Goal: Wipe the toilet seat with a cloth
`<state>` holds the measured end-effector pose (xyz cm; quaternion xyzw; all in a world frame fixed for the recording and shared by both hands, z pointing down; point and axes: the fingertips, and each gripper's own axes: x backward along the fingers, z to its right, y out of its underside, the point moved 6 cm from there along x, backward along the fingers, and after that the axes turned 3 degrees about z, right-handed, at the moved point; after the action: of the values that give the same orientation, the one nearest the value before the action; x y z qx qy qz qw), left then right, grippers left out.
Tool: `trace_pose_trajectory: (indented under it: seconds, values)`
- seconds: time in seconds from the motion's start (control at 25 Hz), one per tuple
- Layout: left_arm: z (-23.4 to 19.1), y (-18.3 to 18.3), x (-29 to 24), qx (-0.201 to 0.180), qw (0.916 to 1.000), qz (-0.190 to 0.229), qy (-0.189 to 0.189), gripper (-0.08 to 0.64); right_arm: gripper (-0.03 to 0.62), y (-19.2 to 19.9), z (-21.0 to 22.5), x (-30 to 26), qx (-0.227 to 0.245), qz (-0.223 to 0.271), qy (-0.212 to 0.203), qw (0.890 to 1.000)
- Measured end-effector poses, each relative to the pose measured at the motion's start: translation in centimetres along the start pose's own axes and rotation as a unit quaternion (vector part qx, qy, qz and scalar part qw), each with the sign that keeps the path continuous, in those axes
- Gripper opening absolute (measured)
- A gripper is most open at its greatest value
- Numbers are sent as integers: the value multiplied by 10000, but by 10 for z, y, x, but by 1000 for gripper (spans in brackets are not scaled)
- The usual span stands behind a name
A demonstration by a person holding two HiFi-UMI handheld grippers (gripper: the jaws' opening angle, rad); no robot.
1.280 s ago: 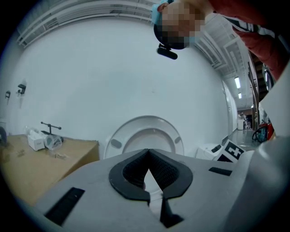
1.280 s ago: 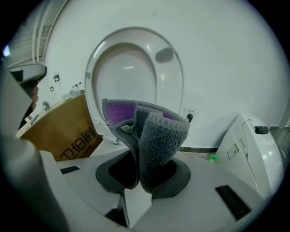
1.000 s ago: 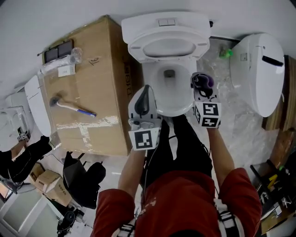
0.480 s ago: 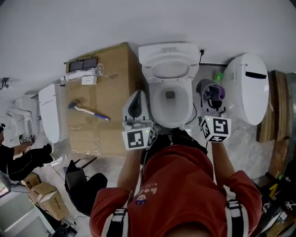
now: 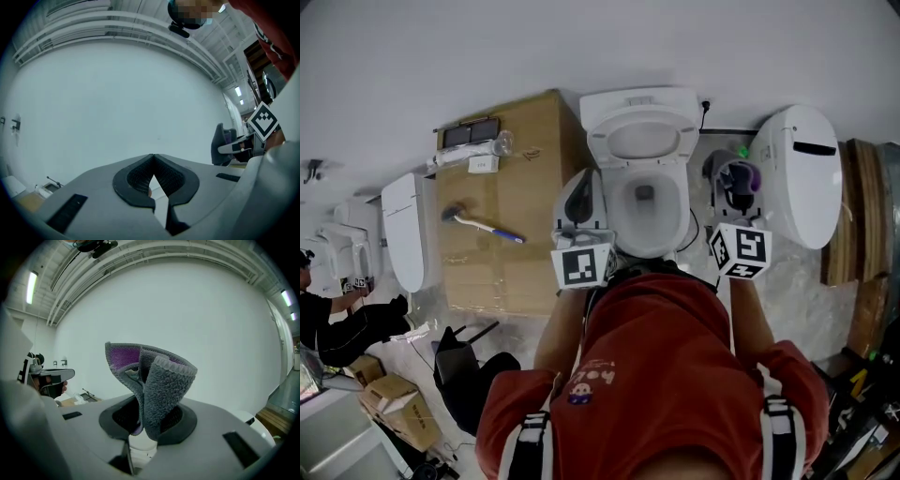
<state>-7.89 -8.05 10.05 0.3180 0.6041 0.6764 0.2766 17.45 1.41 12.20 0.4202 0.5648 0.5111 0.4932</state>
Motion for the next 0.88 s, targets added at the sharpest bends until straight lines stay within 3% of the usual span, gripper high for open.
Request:
trace_pose_trajectory:
  seconds: [0.28,0.44,0.52,0.68,0.88]
  values:
    - [14,28,-37,-730,9957,-445,351,14,83,10,10,0,-87,-117,82,9999]
    - [25,50,-66,-1238,9861,-928,609,27,83,13,15,-1,-80,-188,88,9998]
    - [28,63,-81,-1512,9788,-1158,747,71,83,15,17,0,-71,-219,115,9997]
    - [35,87,-117,-2440,9520,-1510,1070,95,83,16,19,-2,-95,-227,107,9996]
    - [47,120,-163,-3494,9053,-1911,1478,95,83,18,27,2,-80,-290,181,9994]
